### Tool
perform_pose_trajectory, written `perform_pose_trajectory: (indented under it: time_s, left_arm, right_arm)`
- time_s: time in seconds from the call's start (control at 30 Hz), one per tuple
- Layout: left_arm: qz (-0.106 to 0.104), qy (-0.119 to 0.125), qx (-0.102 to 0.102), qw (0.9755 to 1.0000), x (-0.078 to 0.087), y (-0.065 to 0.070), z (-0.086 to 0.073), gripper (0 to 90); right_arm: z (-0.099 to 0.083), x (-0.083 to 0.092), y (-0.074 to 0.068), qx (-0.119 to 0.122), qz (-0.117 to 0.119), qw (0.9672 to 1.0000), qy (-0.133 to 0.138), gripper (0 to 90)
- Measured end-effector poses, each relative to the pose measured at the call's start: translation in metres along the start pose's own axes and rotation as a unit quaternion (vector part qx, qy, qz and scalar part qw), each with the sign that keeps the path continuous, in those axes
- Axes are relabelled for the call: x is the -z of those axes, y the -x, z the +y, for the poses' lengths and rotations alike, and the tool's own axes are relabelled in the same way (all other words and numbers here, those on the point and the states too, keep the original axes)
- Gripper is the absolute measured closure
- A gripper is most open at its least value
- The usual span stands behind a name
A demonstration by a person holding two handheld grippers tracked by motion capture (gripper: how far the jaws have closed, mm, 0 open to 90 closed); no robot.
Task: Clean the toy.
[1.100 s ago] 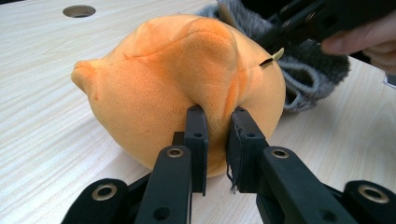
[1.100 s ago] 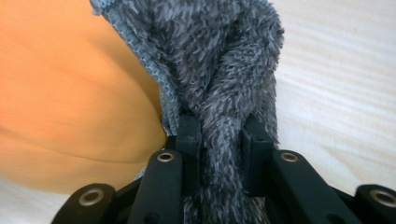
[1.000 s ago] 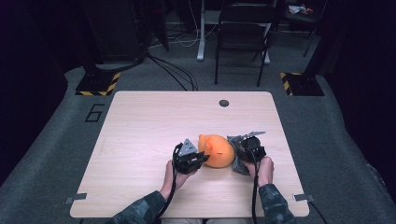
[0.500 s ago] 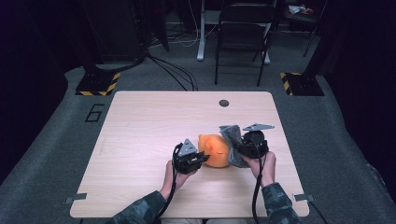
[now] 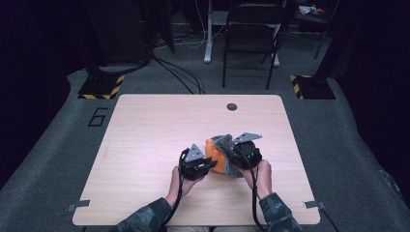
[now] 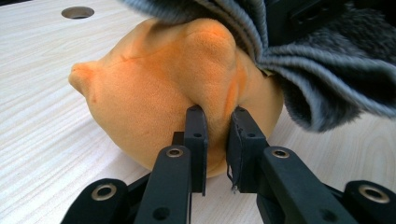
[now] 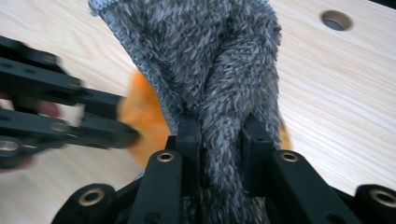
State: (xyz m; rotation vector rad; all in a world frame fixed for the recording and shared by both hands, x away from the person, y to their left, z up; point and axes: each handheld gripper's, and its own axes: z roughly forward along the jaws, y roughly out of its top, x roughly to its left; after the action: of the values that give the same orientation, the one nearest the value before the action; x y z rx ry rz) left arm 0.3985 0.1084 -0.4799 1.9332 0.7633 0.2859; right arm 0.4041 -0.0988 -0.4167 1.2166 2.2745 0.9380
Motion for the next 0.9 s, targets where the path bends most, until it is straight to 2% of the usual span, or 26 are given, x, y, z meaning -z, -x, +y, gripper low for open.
perform_pose_trajectory:
  time_s: [0.27, 0.37, 0.47, 0.6, 0.77, 0.9]
  left_arm:
    - [-0.001, -0.001, -0.001, 1.0, 0.0, 0.0, 0.0, 79.0]
    - [-0.002, 0.0, -0.001, 1.0, 0.0, 0.0, 0.0, 79.0]
    - [-0.002, -0.002, -0.005, 1.0, 0.0, 0.0, 0.0, 79.0]
    - [-0.003, -0.002, -0.004, 1.0, 0.0, 0.0, 0.0, 79.0]
    - [-0.003, -0.002, -0.004, 1.0, 0.0, 0.0, 0.0, 79.0]
    - [-0.002, 0.0, -0.004, 1.0, 0.0, 0.0, 0.0, 79.0]
  right_arm:
    - [-0.009, -0.005, 0.021, -0.025, -0.009, 0.9995, -0.015, 73.4]
    - [-0.013, -0.009, 0.028, -0.036, -0.02, 0.9988, -0.025, 73.4]
    - [-0.018, -0.012, 0.038, -0.056, -0.007, 0.998, -0.027, 73.3]
    - [-0.022, -0.016, 0.043, -0.056, -0.027, 0.9974, -0.038, 73.3]
    - [-0.029, -0.024, 0.051, -0.071, -0.035, 0.9955, -0.053, 73.4]
    - [-0.037, -0.033, 0.058, -0.074, -0.043, 0.9939, -0.069, 73.3]
